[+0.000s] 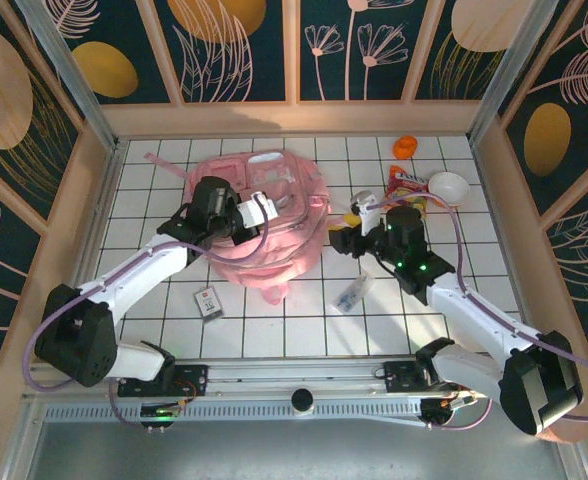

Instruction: Pack the student bag

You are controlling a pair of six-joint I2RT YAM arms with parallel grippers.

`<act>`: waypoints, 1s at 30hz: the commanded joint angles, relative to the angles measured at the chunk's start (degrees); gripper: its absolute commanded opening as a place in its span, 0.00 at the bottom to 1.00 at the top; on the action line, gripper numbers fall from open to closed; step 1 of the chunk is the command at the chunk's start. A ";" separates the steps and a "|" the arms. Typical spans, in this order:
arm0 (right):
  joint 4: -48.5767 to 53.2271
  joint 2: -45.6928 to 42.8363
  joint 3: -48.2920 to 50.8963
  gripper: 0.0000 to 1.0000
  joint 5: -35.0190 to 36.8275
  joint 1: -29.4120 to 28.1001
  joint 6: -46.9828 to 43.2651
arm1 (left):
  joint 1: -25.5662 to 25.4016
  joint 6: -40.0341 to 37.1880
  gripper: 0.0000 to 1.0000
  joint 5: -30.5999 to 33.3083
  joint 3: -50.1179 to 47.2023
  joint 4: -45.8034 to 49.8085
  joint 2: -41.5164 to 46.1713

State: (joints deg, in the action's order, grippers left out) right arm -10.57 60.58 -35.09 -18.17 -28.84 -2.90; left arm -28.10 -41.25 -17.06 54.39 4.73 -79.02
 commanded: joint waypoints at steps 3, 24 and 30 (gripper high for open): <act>-1.30 3.30 -2.40 0.55 -7.16 0.05 -11.43 | 0.50 2.08 0.00 -6.53 3.70 -6.20 3.17; 4.35 19.66 -11.78 0.54 -20.71 -0.87 -26.98 | 0.50 0.71 0.00 -11.33 3.29 -6.78 3.68; 2.72 21.47 -13.88 0.54 -23.07 -0.93 -25.69 | 0.50 -0.21 0.00 -13.48 3.17 -5.75 3.24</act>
State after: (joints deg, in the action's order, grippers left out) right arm -6.00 81.23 -46.24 -38.50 -29.32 -28.25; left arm -27.33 -40.25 -23.64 54.43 5.23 -78.04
